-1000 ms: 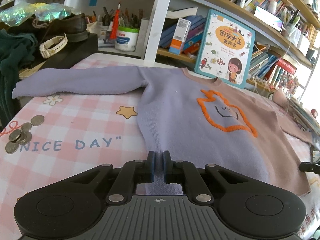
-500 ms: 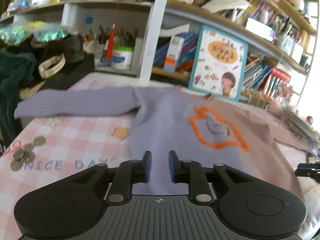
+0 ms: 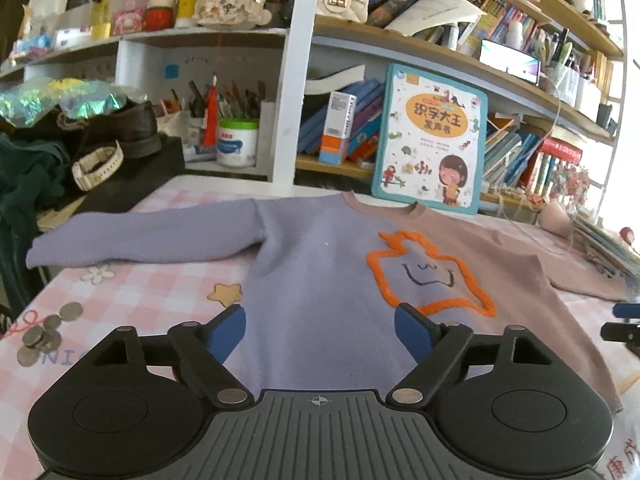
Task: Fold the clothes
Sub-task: 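Open both grippers and lift them off the sweater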
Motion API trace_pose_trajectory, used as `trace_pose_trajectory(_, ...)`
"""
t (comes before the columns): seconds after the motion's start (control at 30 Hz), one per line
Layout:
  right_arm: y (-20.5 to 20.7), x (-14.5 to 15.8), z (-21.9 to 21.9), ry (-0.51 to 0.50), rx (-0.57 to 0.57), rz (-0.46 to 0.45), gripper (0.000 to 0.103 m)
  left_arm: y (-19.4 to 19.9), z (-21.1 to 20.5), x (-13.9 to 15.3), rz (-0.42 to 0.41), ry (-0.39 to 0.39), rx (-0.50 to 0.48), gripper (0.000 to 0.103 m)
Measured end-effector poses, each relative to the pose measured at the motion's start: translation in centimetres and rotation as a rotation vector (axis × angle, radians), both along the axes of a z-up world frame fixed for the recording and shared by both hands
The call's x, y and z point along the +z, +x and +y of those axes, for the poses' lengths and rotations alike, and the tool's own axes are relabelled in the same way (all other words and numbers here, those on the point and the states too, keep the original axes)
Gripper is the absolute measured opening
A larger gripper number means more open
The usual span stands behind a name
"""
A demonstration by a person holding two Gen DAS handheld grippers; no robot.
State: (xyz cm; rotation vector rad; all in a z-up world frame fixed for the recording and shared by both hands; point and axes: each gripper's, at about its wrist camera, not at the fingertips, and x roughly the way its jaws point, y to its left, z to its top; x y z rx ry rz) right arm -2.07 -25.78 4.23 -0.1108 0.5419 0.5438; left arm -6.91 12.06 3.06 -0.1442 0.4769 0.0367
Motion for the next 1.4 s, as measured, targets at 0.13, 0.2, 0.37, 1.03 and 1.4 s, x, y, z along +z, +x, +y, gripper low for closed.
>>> trace_pose_trajectory(0.13,0.3,-0.2,-0.2,0.003,-0.045,-0.008,0.084,0.3,-0.4,-0.2,0.007,0.004,0.004,0.089)
trace_pose_trajectory(0.2,0.4,-0.5,-0.4,0.006,-0.058,-0.006,0.085,0.5,-0.8,-0.4,0.019,0.01,-0.004,0.089)
trace_pose_trajectory(0.37,0.3,-1.1,-0.3,0.007,-0.051,0.009,0.086,0.6,-1.5,-0.6,0.034,0.034,-0.015,0.091)
trace_pose_trajectory(1.03,0.1,-1.3,1.5,0.008,0.008,-0.043,0.09,0.3,-2.3,-0.5,0.043,0.043,-0.024,0.094)
trace_pose_trajectory(1.4,1.0,-0.2,4.2,-0.008,0.104,-0.148,0.093,1.2,-1.6,0.5,0.033,0.058,-0.004,0.094)
